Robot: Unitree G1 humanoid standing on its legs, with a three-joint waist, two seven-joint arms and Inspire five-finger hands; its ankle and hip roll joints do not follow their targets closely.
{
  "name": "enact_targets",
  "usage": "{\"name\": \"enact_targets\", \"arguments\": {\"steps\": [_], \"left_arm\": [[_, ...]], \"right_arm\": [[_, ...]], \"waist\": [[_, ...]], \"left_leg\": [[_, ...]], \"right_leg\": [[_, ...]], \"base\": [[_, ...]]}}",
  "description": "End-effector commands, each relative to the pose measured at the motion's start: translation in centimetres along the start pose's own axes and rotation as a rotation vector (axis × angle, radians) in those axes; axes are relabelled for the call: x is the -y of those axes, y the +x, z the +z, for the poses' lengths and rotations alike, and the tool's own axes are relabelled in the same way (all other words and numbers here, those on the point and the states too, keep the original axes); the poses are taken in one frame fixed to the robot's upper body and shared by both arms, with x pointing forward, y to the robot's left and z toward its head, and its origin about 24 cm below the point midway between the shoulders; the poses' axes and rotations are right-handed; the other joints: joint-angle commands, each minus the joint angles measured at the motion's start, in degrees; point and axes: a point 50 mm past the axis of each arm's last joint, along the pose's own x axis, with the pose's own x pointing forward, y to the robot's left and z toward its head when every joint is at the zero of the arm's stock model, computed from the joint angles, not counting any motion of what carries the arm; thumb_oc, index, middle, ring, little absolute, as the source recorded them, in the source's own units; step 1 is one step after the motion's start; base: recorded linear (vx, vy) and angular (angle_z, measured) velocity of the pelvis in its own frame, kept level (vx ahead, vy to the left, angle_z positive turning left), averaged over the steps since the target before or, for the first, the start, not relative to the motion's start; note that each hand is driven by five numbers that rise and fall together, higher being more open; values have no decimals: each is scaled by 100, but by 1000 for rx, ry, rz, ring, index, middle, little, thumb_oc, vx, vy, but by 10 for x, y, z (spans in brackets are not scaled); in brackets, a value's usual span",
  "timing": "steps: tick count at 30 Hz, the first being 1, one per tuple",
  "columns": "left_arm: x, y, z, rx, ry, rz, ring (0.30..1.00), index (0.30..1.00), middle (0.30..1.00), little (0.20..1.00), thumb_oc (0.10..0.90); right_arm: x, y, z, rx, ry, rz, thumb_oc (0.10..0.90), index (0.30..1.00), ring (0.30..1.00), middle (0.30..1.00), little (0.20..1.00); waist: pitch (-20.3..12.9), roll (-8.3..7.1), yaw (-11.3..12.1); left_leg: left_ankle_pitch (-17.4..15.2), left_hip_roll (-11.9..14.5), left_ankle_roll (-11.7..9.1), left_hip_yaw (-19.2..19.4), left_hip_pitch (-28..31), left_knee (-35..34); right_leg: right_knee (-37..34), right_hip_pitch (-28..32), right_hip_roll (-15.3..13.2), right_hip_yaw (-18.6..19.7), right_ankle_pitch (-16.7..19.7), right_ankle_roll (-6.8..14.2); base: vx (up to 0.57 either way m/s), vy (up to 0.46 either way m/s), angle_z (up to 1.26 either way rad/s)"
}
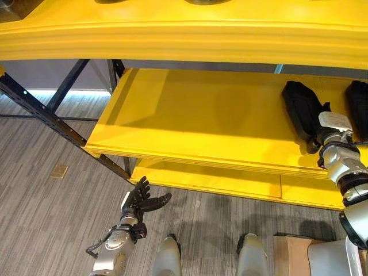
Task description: Move parts from the plastic box to the shelf.
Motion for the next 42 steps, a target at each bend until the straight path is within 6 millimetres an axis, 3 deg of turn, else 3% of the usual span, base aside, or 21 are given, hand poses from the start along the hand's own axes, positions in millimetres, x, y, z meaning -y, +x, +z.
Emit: {"name": "enact_targets", "arguments": {"steps": [1,10,12,14,15,19,24,31,36,42], "left_arm": [[-7,1,43,194,91,-39,1000,1000,1000,1000,900],[-8,2,44,201,84,-28,1000,1000,1000,1000,900],[-9,2,45,204,79,-21,1000,1000,1000,1000,900],[-10,2,45,206,77,-19,1000,1000,1000,1000,900],[-10,1,46,208,73,-17,1000,1000,1000,1000,900],[-11,1,47,212,68,-11,1000,1000,1000,1000,900],[-13,1,48,215,64,-8,1000,1000,1000,1000,900],[-14,3,52,228,62,-4,1000,1000,1000,1000,900],[-15,2,52,227,59,0,1000,1000,1000,1000,900],[-15,2,51,220,62,2,1000,1000,1000,1000,900]], "right_arm": [[38,2,-36,-132,9,-126,400,300,300,300,300],[52,8,-7,-42,47,-170,400,300,300,300,300],[64,10,15,27,66,-201,400,300,300,300,300],[68,10,21,47,69,-212,400,300,300,300,300],[73,10,39,109,68,-228,400,300,300,300,300],[84,9,60,183,73,-258,400,300,300,300,300],[110,2,102,324,73,-322,400,300,300,300,300],[124,-4,132,411,84,-350,400,300,300,300,300],[125,-6,139,430,86,-349,400,300,300,300,300],[115,-3,134,401,76,-315,400,300,300,300,300]], "waist": [[-192,-83,62],[-172,-81,82],[-170,-89,103],[-170,-96,115],[-168,-106,147],[-159,-118,184],[-164,-163,285],[-156,-208,387],[-156,-220,441],[-131,-220,461]], "left_leg": [[-473,461,44,-48,256,200],[-486,471,50,-29,202,265],[-490,457,54,-32,169,292],[-486,451,54,-35,164,290],[-478,447,59,-51,159,275],[-471,431,69,-75,133,277],[-466,397,88,-129,98,275],[-485,391,107,-167,58,316],[-504,360,131,-199,37,343],[-520,341,140,-228,-20,390]], "right_leg": [[-224,464,-37,402,-18,44],[-210,406,-9,438,3,41],[-200,383,-6,440,2,43],[-206,388,-9,442,2,43],[-222,398,-17,432,8,40],[-229,413,-24,399,7,41],[-228,446,-30,348,8,33],[-206,436,-25,334,-8,22],[-187,443,-49,315,-19,21],[-168,421,-62,315,-24,20]], "base": [[0,0,0],[-1,1,-1],[0,3,-2],[0,0,0],[0,0,0],[0,0,0],[5,0,2],[11,1,2],[15,6,4],[10,2,5]]}}
